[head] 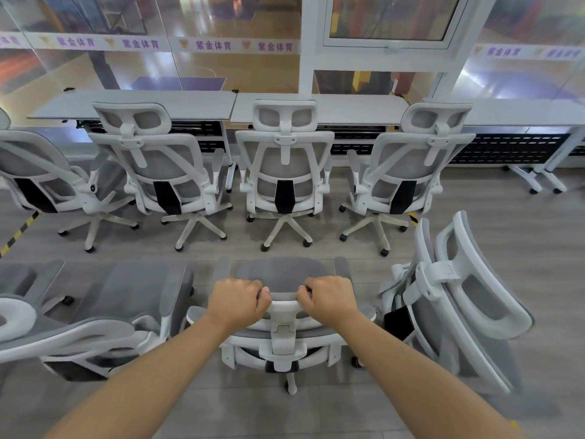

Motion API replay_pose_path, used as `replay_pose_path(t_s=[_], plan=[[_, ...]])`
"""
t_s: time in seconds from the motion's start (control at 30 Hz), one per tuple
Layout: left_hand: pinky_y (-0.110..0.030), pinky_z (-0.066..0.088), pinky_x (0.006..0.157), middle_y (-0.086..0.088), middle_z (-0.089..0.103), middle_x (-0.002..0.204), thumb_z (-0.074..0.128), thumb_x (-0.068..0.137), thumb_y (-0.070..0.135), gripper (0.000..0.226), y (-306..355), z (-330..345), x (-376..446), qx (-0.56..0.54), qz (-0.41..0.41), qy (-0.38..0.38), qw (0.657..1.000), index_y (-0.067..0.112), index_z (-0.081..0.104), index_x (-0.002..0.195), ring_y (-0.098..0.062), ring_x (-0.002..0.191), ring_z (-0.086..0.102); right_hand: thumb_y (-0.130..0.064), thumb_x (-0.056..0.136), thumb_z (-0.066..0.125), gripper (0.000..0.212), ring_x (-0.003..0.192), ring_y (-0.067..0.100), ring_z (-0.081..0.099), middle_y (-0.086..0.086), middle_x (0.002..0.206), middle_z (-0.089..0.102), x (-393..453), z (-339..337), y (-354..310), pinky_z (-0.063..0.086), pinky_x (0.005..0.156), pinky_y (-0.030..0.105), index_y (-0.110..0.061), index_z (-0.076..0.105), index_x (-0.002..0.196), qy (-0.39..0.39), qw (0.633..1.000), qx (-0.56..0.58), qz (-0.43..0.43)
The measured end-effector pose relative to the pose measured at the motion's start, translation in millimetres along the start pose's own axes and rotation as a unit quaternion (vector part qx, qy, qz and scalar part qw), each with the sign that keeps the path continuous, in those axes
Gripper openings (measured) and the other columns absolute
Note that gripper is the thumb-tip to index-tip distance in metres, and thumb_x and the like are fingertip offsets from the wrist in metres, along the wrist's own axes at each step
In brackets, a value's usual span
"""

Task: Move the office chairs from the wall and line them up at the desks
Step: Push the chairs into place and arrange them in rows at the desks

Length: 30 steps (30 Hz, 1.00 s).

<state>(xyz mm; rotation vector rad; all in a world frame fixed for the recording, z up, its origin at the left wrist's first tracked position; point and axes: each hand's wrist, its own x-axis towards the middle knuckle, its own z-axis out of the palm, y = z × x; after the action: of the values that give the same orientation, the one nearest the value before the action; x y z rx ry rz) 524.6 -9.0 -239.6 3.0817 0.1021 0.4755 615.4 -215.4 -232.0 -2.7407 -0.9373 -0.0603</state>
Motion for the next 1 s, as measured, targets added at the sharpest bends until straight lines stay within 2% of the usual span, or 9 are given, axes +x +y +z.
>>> replay_pose_path(t_s=[0.1, 0.27, 0.43, 0.6, 0.73, 0.9, 1.0], plan=[[-0.017, 0.006, 0.048, 0.005, 0.035, 0.04, 0.038, 0.087, 0.037, 0.043, -1.0, -0.2, -0.4, -0.003, -0.003, 0.003, 1.0, 0.019, 0.046, 0.049, -0.017, 0.037, 0.022, -0.046, 0.083, 0.026, 0.044, 0.043, 0.015, 0.032, -0.004, 0.044, 0.035, 0.6, 0.8, -0.6, 0.02, 0.045, 0.026, -0.017, 0.04, 0.053, -0.001, 1.0, -0.002, 0.005], [-0.019, 0.014, 0.045, 0.007, 0.027, 0.043, 0.037, 0.089, 0.038, 0.043, -3.4, 2.8, 1.3, -0.008, -0.001, -0.005, 1.0, 0.02, 0.044, 0.05, -0.018, 0.036, 0.026, -0.045, 0.085, 0.029, 0.044, 0.043, 0.015, 0.033, -0.004, 0.043, 0.033, 1.2, 1.9, 0.2, 0.02, 0.046, 0.026, -0.017, 0.039, 0.053, -0.005, 1.0, -0.006, 0.011], [-0.02, 0.013, 0.045, 0.006, 0.032, 0.042, 0.037, 0.09, 0.038, 0.044, -4.8, 4.6, -0.1, -0.005, 0.002, -0.01, 1.0, 0.019, 0.045, 0.051, -0.018, 0.036, 0.027, -0.044, 0.086, 0.032, 0.043, 0.044, 0.015, 0.035, -0.004, 0.045, 0.036, 1.3, 1.1, -0.7, 0.021, 0.045, 0.026, -0.017, 0.041, 0.055, -0.004, 1.0, -0.012, 0.005], [-0.02, 0.016, 0.044, 0.003, 0.039, 0.041, 0.038, 0.089, 0.038, 0.043, -6.1, 6.3, 1.8, -0.006, 0.009, -0.013, 1.0, 0.019, 0.045, 0.051, -0.019, 0.035, 0.031, -0.048, 0.084, 0.022, 0.048, 0.046, 0.017, 0.038, -0.003, 0.047, 0.039, 1.8, 1.6, -0.9, 0.023, 0.045, 0.026, -0.016, 0.044, 0.056, 0.002, 1.0, -0.006, 0.005], [-0.02, 0.015, 0.045, 0.003, 0.039, 0.041, 0.038, 0.09, 0.038, 0.044, -7.7, 6.3, 1.4, -0.008, 0.011, -0.013, 1.0, 0.019, 0.046, 0.051, -0.019, 0.035, 0.032, -0.048, 0.084, 0.021, 0.048, 0.045, 0.016, 0.037, -0.004, 0.047, 0.039, 1.9, 1.4, -1.5, 0.023, 0.045, 0.026, -0.017, 0.044, 0.056, 0.005, 1.0, -0.005, -0.001], [-0.02, 0.015, 0.045, 0.002, 0.04, 0.042, 0.038, 0.09, 0.039, 0.044, -9.0, 6.9, 1.5, -0.007, 0.012, -0.012, 1.0, 0.019, 0.047, 0.052, -0.02, 0.035, 0.036, -0.049, 0.084, 0.021, 0.05, 0.047, 0.016, 0.041, -0.003, 0.05, 0.046, 1.2, 2.2, -1.6, 0.031, 0.047, 0.027, -0.017, 0.049, 0.058, 0.001, 1.0, 0.0, 0.003], [-0.02, 0.017, 0.044, 0.003, 0.04, 0.042, 0.038, 0.09, 0.039, 0.044, -9.3, 6.5, 1.0, -0.011, 0.016, -0.007, 1.0, 0.019, 0.047, 0.052, -0.02, 0.035, 0.036, -0.048, 0.084, 0.022, 0.049, 0.045, 0.016, 0.039, -0.003, 0.049, 0.046, 1.0, 3.7, -2.0, 0.028, 0.046, 0.026, -0.017, 0.047, 0.057, 0.001, 1.0, 0.002, 0.005]])
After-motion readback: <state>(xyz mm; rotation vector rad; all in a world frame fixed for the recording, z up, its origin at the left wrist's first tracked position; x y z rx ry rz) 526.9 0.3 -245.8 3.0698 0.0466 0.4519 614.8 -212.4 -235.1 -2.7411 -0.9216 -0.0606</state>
